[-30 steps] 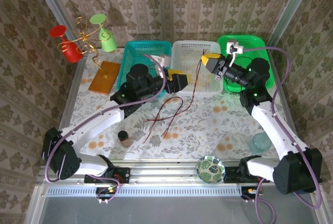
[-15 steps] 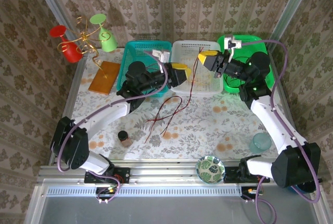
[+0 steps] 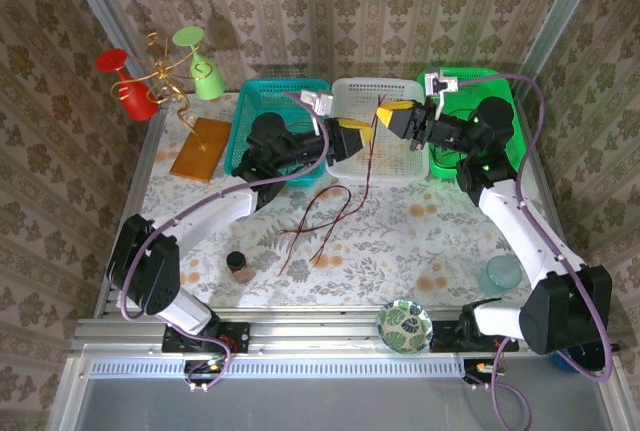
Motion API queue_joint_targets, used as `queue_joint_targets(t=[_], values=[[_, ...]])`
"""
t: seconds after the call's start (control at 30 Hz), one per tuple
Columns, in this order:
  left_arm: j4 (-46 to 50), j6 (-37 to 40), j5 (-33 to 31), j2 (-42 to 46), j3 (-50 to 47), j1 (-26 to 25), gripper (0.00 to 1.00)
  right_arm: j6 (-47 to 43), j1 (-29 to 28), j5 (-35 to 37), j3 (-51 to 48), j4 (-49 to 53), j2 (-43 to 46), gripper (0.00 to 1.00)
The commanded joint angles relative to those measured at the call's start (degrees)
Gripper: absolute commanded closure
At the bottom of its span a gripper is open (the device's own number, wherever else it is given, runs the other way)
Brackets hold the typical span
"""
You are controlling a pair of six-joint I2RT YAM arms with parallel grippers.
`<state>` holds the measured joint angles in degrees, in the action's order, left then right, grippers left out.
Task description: Untangle the cables
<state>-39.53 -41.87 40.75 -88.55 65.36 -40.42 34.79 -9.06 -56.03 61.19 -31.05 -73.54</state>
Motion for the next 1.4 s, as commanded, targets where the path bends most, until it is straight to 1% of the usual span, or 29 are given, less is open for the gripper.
queue_joint_targets(t=[0.0, 0.1, 0.23, 0.3, 0.47, 0.67, 0.77, 0.83, 0.87, 1.0, 1.17, 1.23, 1.37], values=[[-2.32, -0.42, 0.49, -0.68, 1.9, -0.16, 0.63, 0.99, -0.42, -2.29, 2.36, -2.79, -0.49, 1.0], [-2.41, -0.41, 0.86, -1.44, 2.5, -0.12, 0.65, 1.02, -0.43, -2.58, 2.47, -2.62, -0.71, 1.0], [-3.19, -1.15, 0.99, -2.05, 2.5, -0.08, 0.65, 1.5, -0.36, -2.77, 2.66, -3.05, -0.78, 1.0], [-3.35, -1.29, 1.01, -2.19, 2.55, -0.01, 0.69, 1.54, -0.43, -2.77, 2.71, -3.01, -0.82, 1.0], [-4.48, -1.96, 0.52, -2.05, 2.1, 0.34, 0.86, 1.43, -0.3, -2.67, 2.78, -2.7, -0.99, 1.0], [-5.05, -2.3, -0.86, -1.5, 1.15, 0.62, 0.96, 0.61, -0.17, -1.93, 2.72, -1.77, -0.55, 1.0], [-4.63, -1.92, -2.84, -0.86, 0.24, 0.87, 1.0, 0.0, -0.07, -1.3, 2.65, -0.78, -0.24, 1.0], [-3.56, -0.88, -3.49, -0.18, -0.07, 0.87, 1.0, -0.45, 0.0, -0.69, 2.43, 0.13, 0.2, 1.0], [-2.57, 0.08, -6.0, 0.46, -0.35, 0.87, 1.0, -0.8, 0.16, -0.05, 2.13, 0.91, 0.65, 1.0], [4.12, 5.0, -10.89, 4.07, -0.33, -0.04, 1.0, -2.5, 1.38, 3.5, -0.5, 3.52, 4.21, 1.0], [16.78, 15.28, -17.98, 8.14, 1.98, -3.68, 1.0, -7.54, 3.27, 10.17, -3.51, 11.49, 10.68, 1.0], [20.37, 17.87, -20.37, 8.96, 3.0, -4.64, 1.0, -8.76, 4.85, 13.39, -3.49, 16.13, 12.73, 1.0], [24.27, 21.63, -25.97, 10.46, 4.17, -6.44, 1.0, -8.39, 8.33, 18.65, -4.79, 18.51, 17.16, 1.0]])
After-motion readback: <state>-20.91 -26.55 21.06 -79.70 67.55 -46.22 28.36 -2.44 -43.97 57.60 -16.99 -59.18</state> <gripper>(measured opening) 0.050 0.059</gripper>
